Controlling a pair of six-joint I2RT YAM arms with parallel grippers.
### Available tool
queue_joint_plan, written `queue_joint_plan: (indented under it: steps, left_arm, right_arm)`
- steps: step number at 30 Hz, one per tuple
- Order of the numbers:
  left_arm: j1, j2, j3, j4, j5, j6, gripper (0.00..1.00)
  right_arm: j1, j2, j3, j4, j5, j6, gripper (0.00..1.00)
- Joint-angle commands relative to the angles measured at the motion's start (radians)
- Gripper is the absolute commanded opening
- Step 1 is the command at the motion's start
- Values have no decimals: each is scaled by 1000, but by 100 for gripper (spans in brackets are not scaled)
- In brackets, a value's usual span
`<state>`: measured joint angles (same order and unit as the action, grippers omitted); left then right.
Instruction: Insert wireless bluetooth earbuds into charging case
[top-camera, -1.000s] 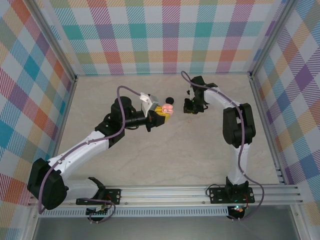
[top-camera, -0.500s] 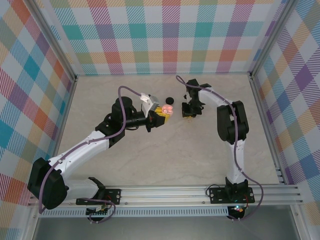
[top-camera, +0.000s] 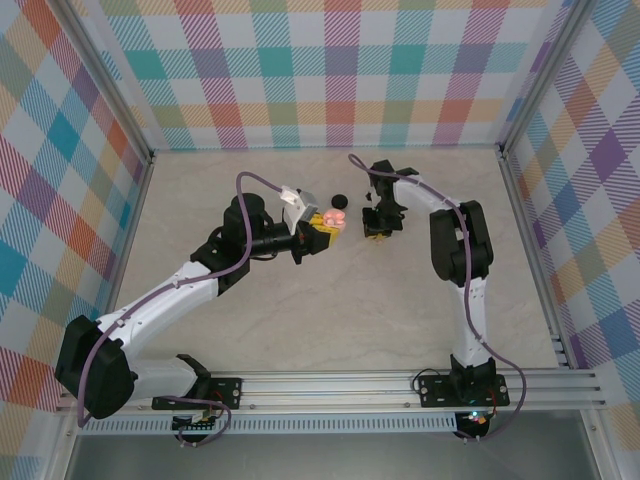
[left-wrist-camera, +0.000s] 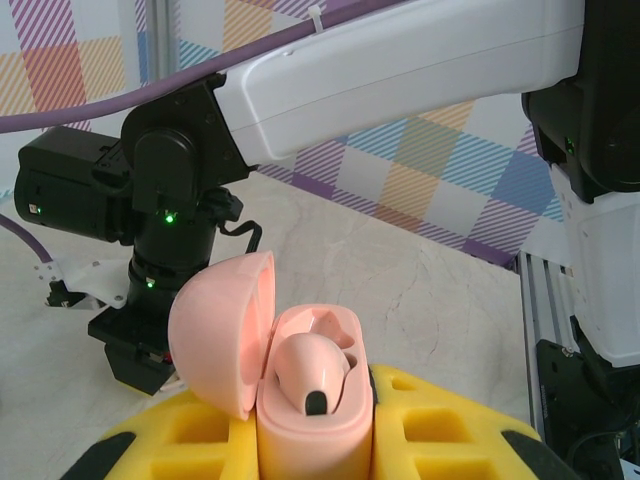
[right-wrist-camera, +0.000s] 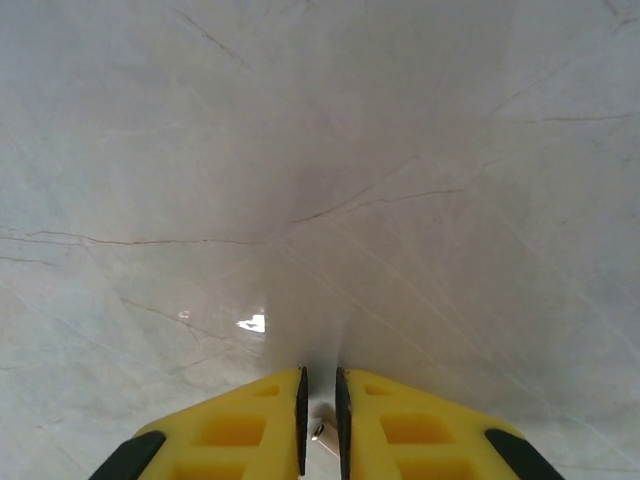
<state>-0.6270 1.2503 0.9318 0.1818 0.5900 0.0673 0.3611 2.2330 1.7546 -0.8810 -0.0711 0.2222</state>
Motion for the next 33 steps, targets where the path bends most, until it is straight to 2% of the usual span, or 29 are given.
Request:
queue_joint_plan:
  steps: [1, 19, 33]
  left_arm:
    - [-14, -1, 9, -4, 4, -9, 9]
    - [-14, 3, 15, -7, 3, -14, 8]
    - [-14, 8, 16, -12, 5, -16, 8]
  right_arm:
    - [14, 19, 22, -43, -26, -41, 20]
    - [39, -29, -41, -127, -87, -189, 19]
    - [40, -109, -95, -147, -44, -205, 19]
